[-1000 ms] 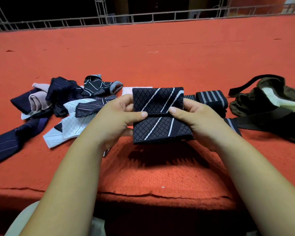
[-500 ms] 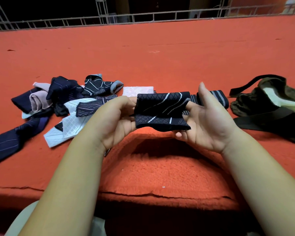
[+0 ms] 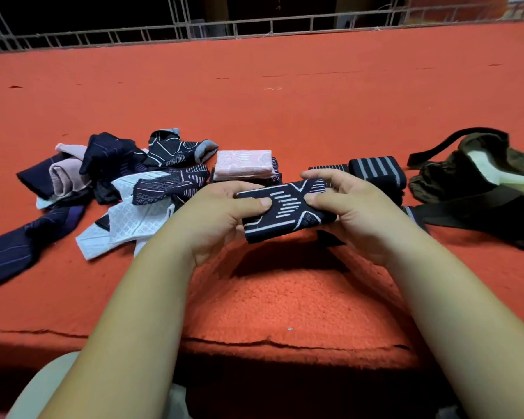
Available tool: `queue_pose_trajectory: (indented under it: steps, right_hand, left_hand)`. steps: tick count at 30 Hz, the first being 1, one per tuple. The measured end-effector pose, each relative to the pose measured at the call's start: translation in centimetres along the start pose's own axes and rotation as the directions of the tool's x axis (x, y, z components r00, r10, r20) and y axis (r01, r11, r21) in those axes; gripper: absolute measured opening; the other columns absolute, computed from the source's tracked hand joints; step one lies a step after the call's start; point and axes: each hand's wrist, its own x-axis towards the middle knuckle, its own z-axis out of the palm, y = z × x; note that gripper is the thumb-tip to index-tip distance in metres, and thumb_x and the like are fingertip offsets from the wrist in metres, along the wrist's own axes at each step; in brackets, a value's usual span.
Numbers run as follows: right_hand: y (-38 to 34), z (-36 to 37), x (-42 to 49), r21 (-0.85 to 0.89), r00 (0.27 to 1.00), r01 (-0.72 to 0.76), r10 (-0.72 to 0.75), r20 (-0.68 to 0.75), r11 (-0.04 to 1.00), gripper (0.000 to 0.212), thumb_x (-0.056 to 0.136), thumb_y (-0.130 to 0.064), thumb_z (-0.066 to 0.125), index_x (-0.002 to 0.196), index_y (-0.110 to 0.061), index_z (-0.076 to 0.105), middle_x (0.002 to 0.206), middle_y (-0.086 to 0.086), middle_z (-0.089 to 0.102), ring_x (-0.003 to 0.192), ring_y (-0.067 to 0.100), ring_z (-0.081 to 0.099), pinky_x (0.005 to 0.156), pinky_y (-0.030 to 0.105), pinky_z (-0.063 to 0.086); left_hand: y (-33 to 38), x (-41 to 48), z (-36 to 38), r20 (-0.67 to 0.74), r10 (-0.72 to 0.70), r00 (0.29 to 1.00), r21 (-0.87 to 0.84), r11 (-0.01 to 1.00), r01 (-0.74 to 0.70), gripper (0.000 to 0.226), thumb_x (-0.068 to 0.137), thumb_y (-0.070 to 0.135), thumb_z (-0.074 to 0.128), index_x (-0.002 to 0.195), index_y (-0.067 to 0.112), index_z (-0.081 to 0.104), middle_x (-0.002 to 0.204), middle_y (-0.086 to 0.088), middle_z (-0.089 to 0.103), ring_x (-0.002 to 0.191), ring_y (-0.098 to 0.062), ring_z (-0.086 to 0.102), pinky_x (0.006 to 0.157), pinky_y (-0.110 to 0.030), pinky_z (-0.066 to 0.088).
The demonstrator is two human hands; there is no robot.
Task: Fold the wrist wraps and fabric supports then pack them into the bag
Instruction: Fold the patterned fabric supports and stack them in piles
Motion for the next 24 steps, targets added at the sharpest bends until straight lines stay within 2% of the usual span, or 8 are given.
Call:
queue_pose_trajectory:
  steps: [3,7,10,13,16,19,21,24]
  right_hand:
    - [0.0,0.2,-0.3,-0.245,0.996,0.08,-0.087,-0.018,0.966,0.029,0.106,-0.008,0.064,0.133,-0.019,0.066,0.087,-0.008,0.079,0.08,0.013,0.073,0.063,0.024,0.057]
    - [0.5,0.8,-0.2,-0.354,0.98,0.113,-0.162,-0.112,0.928,0.016,0.108,-0.026,0.064,0.123,-0.022,0.068,0.09,-0.008,0.081,0.08,0.01,0.075,0.066,0.027,0.06]
    - [0.7,1.0,0.1,-0.241,0.992,0.045,-0.071,-0.101,0.97,0.031,0.1,-0.038,0.074,0.125,-0.021,0.065,0.102,0.005,0.078,0.077,0.018,0.075,0.071,0.038,0.063]
    - [0.9,1.0,0.4,-0.178,0.996,0.057,-0.069,-0.061,0.982,0.045,0.099,-0.02,0.076,0.139,-0.013,0.057,0.1,0.012,0.074,0.071,0.017,0.069,0.066,0.033,0.059]
    - [1.3,1.7,0.7,-0.225,0.982,0.122,-0.151,-0.113,0.967,0.052,0.101,-0.012,0.072,0.145,-0.023,0.048,0.095,0.008,0.075,0.067,0.018,0.069,0.062,0.036,0.059]
    - [1.3,2.6,1.0,-0.288,0.952,0.203,-0.257,-0.166,0.936,0.04,0.102,-0.014,0.07,0.126,-0.036,0.047,0.073,-0.002,0.07,0.059,0.022,0.066,0.062,0.045,0.061]
    - [0.9,3.4,1.2,-0.327,0.935,0.23,-0.301,-0.186,0.917,0.029,0.102,-0.018,0.07,0.111,-0.034,0.048,0.07,0.002,0.068,0.057,0.023,0.067,0.062,0.048,0.062]
    - [-0.1,4.6,2.2,-0.377,0.925,0.242,-0.33,-0.189,0.894,0.011,0.103,-0.019,0.069,0.107,-0.019,0.059,0.081,0.008,0.068,0.059,0.018,0.069,0.06,0.039,0.061]
  left_hand:
    - [-0.1,0.3,-0.4,-0.054,0.033,0.998,0.075,0.997,-0.029,0.026,0.098,0.004,0.071,0.124,0.003,0.071,0.115,-0.017,0.079,0.102,-0.028,0.077,0.088,-0.041,0.063]
    - [-0.3,0.6,-0.2,-0.164,0.148,0.975,0.225,0.968,-0.109,0.019,0.098,0.01,0.074,0.117,0.008,0.071,0.107,-0.012,0.081,0.095,-0.028,0.079,0.076,-0.038,0.063]
    - [-0.3,0.8,0.0,-0.258,0.227,0.939,0.348,0.928,-0.129,0.02,0.098,0.02,0.077,0.115,0.014,0.069,0.098,-0.007,0.08,0.076,-0.019,0.076,0.058,-0.035,0.059]
    - [0.0,0.6,0.0,-0.313,0.278,0.908,0.384,0.912,-0.147,0.023,0.097,0.023,0.079,0.114,0.013,0.066,0.077,0.0,0.077,0.06,-0.018,0.07,0.049,-0.032,0.055]
    - [0.3,0.5,0.0,-0.349,0.244,0.905,0.277,0.949,-0.149,0.043,0.094,0.026,0.083,0.126,0.01,0.059,0.102,-0.007,0.079,0.074,-0.017,0.077,0.054,-0.032,0.058]
    - [0.7,0.6,-0.6,-0.365,0.247,0.898,0.189,0.964,-0.188,0.058,0.088,0.019,0.088,0.132,0.013,0.051,0.119,-0.009,0.07,0.097,-0.021,0.079,0.069,-0.036,0.064]
    - [0.9,0.4,-1.0,-0.352,0.309,0.884,0.22,0.945,-0.243,0.048,0.089,0.012,0.086,0.125,0.015,0.055,0.115,-0.006,0.067,0.097,-0.018,0.077,0.077,-0.036,0.065]
    - [1.8,0.7,-1.5,-0.386,0.38,0.84,0.32,0.91,-0.265,0.026,0.091,0.015,0.084,0.111,0.015,0.067,0.109,0.0,0.064,0.093,-0.019,0.072,0.072,-0.021,0.06]
